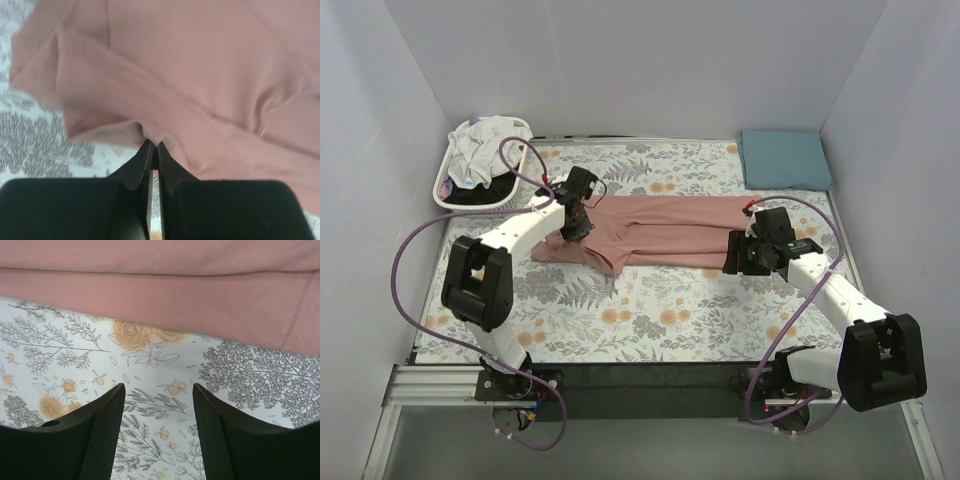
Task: Fold and stack the t-shirts
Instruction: Fold the tshirt
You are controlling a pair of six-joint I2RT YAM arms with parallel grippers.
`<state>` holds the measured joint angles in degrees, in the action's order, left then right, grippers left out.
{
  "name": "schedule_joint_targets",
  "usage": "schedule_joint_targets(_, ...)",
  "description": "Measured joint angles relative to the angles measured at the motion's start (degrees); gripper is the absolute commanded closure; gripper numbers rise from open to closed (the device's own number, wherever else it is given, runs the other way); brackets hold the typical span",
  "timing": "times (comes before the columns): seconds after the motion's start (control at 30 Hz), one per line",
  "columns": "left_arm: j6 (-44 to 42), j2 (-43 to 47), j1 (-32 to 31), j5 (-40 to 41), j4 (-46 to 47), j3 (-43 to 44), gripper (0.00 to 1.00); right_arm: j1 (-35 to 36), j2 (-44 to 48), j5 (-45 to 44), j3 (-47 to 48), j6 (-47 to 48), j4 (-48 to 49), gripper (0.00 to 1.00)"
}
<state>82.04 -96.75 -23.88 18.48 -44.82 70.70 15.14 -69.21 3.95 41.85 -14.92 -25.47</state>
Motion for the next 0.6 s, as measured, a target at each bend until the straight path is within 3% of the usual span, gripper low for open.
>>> schedule_joint_targets(0.33,-5.2,-20.5,6.1,1.6,0.9,24.3,1.0,0.7,-6.5,9.1,6.4,1.3,3.1,0.44)
schedule_joint_targets(0.6,-6.6,-27.4,9.4,0.3,1.7,36.0,1.0,2.7,-15.1,13.1,10.0,1.6,6.9,0.51)
